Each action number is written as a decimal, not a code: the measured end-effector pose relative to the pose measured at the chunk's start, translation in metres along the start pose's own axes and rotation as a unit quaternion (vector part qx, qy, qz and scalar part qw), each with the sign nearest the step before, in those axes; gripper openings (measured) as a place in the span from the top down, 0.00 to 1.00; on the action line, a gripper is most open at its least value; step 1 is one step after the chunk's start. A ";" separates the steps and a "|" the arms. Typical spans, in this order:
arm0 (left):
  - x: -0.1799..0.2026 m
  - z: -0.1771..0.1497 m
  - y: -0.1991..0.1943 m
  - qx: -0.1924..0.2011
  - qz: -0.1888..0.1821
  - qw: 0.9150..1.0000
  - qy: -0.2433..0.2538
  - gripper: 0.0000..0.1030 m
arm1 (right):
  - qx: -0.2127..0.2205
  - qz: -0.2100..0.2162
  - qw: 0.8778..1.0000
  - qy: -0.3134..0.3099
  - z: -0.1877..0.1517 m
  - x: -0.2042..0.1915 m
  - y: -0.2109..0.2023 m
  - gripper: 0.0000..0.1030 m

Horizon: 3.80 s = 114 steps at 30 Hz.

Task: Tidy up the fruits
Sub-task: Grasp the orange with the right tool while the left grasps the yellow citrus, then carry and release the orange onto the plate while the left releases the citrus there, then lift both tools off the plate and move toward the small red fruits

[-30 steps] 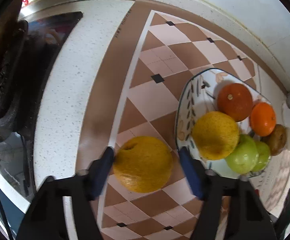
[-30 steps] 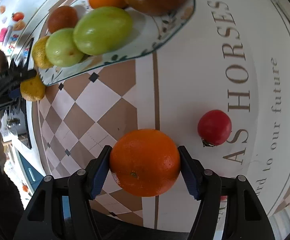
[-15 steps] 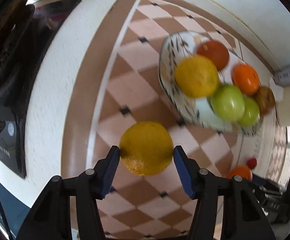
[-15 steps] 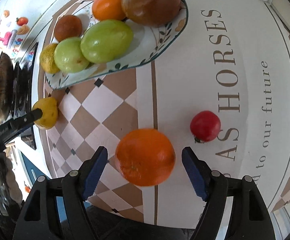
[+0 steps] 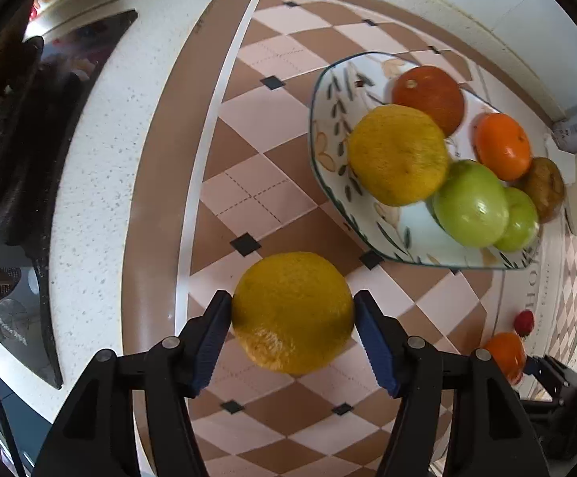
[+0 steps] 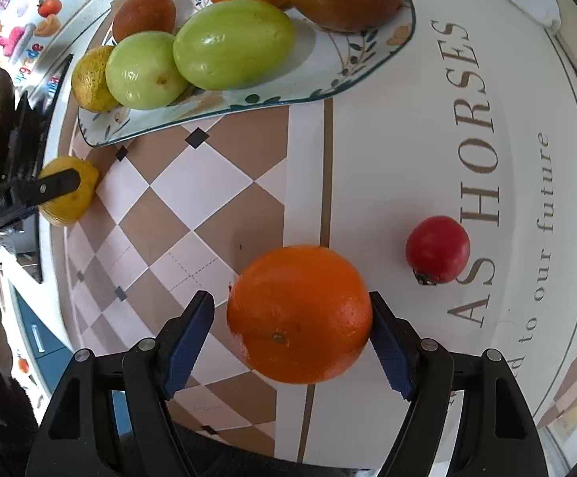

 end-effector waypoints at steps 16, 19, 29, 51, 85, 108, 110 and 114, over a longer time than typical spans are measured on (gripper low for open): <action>0.034 -0.071 0.002 -0.055 -0.055 0.997 0.016 0.42 | -0.015 0.020 0.999 -0.024 -0.023 -0.013 0.001 0.33; 0.042 -0.082 0.009 -0.054 -0.037 0.997 0.028 0.42 | -0.013 0.036 0.999 -0.008 -0.025 -0.008 -0.002 0.32; 0.060 -0.086 0.008 -0.043 -0.023 0.998 0.044 0.42 | -0.005 0.017 0.999 -0.027 -0.025 -0.013 -0.006 0.34; 0.075 0.109 -0.067 0.027 -0.024 0.999 0.004 0.42 | 0.115 0.030 0.992 -0.045 0.218 -0.009 -0.089 0.34; 0.053 0.114 -0.055 0.044 0.026 0.999 0.004 0.11 | 0.067 -0.028 0.996 -0.041 0.214 -0.007 -0.081 0.06; 0.057 -0.028 -0.122 0.140 0.033 0.987 0.070 0.11 | 0.146 -0.118 0.982 -0.002 0.033 -0.030 -0.150 0.06; 0.056 -0.040 -0.135 0.153 0.028 0.985 0.073 0.11 | 0.156 -0.122 0.980 -0.003 0.021 -0.035 -0.160 0.06; 0.055 -0.062 -0.158 0.168 0.011 0.982 0.080 0.11 | 0.177 -0.129 0.976 -0.009 -0.002 -0.048 -0.180 0.06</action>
Point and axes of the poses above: each gripper's, at about its wrist camera, not at the fingertips, and y roughly the way its jaws point, x to its right, z to its top, the point moved 1 cm from there along y, roughly the way its jaws point, and after that the axes turned 14 degrees about -y, right-handed, at the moved point
